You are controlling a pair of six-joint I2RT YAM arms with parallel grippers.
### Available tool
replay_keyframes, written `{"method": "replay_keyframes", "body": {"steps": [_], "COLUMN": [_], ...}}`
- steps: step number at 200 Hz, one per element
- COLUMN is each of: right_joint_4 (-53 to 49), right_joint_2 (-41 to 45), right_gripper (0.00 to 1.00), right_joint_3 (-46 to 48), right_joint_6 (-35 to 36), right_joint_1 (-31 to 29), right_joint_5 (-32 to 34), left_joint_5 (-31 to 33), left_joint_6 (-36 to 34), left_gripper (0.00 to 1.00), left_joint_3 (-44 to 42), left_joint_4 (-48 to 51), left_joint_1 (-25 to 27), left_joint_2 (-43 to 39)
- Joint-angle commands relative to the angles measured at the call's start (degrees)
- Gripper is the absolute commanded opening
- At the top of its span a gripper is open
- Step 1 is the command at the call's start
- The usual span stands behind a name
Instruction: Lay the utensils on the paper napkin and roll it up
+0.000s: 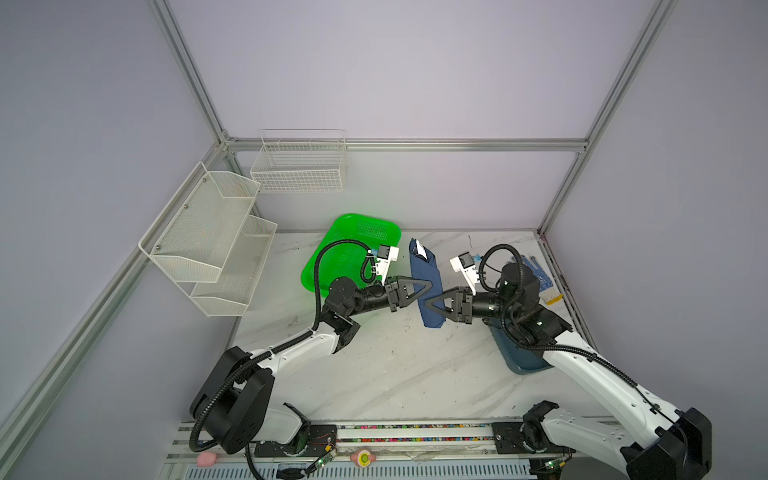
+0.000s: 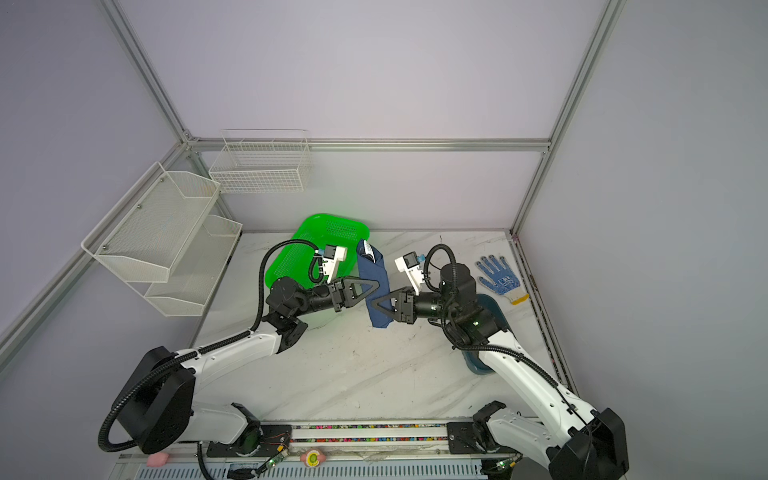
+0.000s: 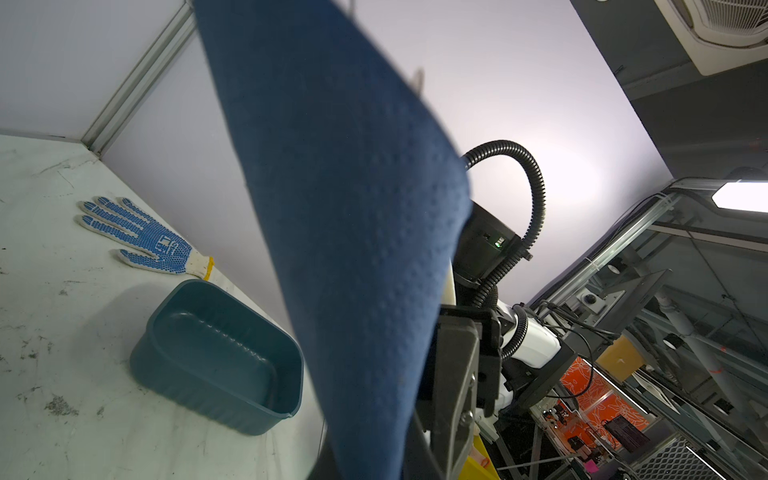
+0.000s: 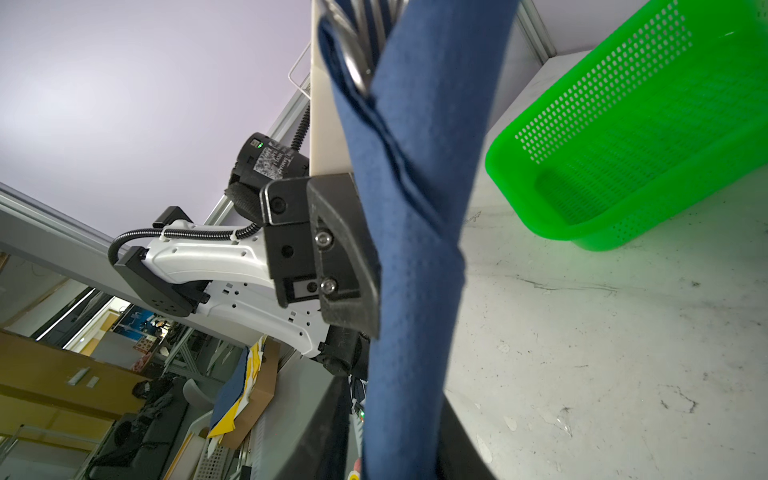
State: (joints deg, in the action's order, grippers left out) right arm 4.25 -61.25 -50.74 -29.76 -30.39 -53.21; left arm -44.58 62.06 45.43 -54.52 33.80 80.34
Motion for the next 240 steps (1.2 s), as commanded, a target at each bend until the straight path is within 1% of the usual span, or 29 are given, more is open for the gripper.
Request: {"method": "replay_keyframes", "body": {"steps": [1, 16, 36, 51, 60, 71, 89, 102, 121, 133, 152, 168, 182, 205, 240], "right_joint_4": [2.70, 2.78, 3.14, 3.39, 3.31, 3.37, 3.41, 3.43, 3.56, 3.70, 3.96, 4.37, 4.58, 5.15, 5.15], "right_joint_2": [1.28, 0.80, 0.30, 0.43, 0.52, 0.73, 0.75, 0.56, 0.30, 0.04, -0.27, -0.29, -0.36, -0.70, -0.69], "right_gripper": [0.32, 0.31, 0.22, 0.17, 0.15, 0.14, 0.13, 0.13, 0.13, 0.13, 0.13, 0.13, 0.13, 0.13, 0.14], "right_joint_3": [0.02, 0.11, 0.20, 0.16, 0.11, -0.08, -0.56, -0.93, -1.16, -1.23, -1.13, -1.03, -0.94, -0.85, -0.77], "right_joint_6": [0.17, 0.23, 0.01, -0.04, 0.01, 0.05, 0.23, 0.32, 0.25, 0.14, -0.04, -0.30, -0.47, -0.72, -0.74], "right_joint_1": [0.42, 0.67, 0.77, 0.84, 0.83, 0.92, 0.95, 0.95, 1.04, 1.04, 0.99, 1.04, 1.04, 1.04, 1.03], "right_joint_5": [-2.93, -3.04, -2.97, -3.04, -3.04, -2.97, -2.95, -2.95, -2.78, -2.60, -2.73, -2.44, -2.51, -2.61, -2.47], "left_joint_5": [-0.62, -1.16, -1.12, -0.67, -0.21, 0.80, 1.53, 0.97, -0.40, -1.11, -1.53, -1.90, -2.28, -2.49, -1.68], "left_joint_6": [1.64, 2.09, 2.45, 1.94, 1.26, -0.16, -1.33, -1.25, -1.15, -1.15, -1.15, -1.15, -1.08, -0.50, -0.62], "left_gripper": [0.10, 0.10, 0.11, 0.13, 0.18, 0.31, 0.38, 0.49, 0.55, 0.57, 0.57, 0.56, 0.50, 0.38, 0.26], "left_joint_3": [1.37, 1.61, 1.39, 1.23, 1.02, 0.54, -0.22, -0.20, 0.16, 0.27, 0.36, 0.67, 1.24, 1.81, 1.16], "left_joint_4": [-6.50, -6.81, -7.28, -6.32, -4.88, -3.15, -1.24, -1.15, -0.72, -0.41, -0.40, -0.41, -0.56, -1.36, -1.79], "left_joint_1": [-0.32, -0.32, -0.32, -0.33, -0.32, -0.32, -0.32, -0.32, -0.23, -0.23, -0.18, -0.14, -0.14, -0.05, -0.05], "left_joint_2": [0.10, 0.16, -0.01, -0.33, -0.66, -1.10, -1.32, -1.07, -0.63, -0.54, -0.57, -0.40, -0.19, 0.16, -0.11]}}
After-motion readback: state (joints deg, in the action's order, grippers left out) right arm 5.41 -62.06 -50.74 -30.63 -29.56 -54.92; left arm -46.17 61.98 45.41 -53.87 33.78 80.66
